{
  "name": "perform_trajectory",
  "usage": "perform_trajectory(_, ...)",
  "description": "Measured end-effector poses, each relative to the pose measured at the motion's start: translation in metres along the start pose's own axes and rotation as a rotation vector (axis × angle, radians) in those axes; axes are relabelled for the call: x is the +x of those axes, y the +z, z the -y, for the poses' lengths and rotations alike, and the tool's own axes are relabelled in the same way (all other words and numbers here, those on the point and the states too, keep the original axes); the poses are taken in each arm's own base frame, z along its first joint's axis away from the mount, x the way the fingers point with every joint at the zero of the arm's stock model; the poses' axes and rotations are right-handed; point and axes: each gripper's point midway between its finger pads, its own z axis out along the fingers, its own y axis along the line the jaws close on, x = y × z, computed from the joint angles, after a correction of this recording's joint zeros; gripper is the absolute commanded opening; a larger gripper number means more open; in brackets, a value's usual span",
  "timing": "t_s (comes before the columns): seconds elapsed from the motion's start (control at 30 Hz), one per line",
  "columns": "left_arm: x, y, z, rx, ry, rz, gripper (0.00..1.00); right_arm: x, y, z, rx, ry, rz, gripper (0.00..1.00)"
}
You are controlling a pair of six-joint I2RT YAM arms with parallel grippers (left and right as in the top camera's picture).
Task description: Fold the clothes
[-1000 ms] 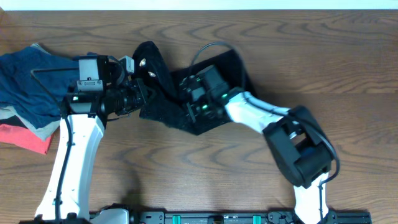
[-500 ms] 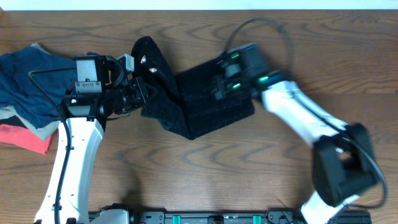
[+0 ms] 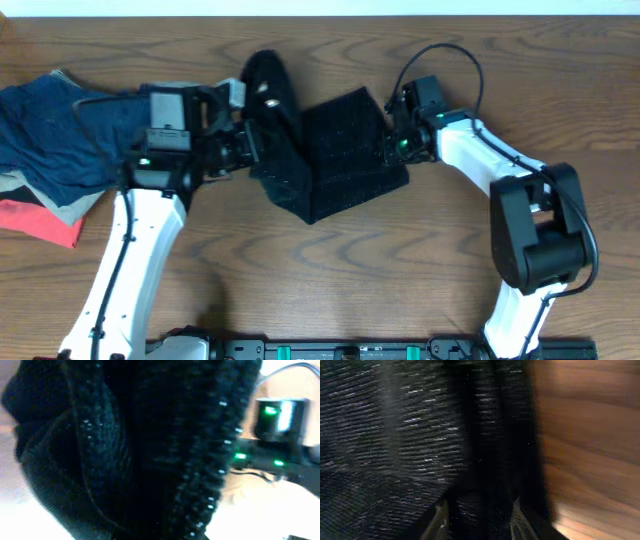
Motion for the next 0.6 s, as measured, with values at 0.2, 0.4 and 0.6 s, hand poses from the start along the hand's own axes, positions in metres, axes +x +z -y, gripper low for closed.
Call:
perform_trajectory(0.2,0.012,0.034,0.023,0.024,0.044,-0.044,0.06,0.017,0.014,-0.031,-0.003,-0.056,-0.049,0.33)
perform_trajectory(0.4,0.027,0.082,0.023,0.016,0.059,-0.111,0.16,0.045,0.022,-0.072,-0.005,-0.094,-0.115,0.5)
perform_trajectory(0.6,0.032,0.1,0.022,0.023,0.046,-0.131,0.5,0.06,0.013,-0.066,0.047,-0.043,-0.188,0.61)
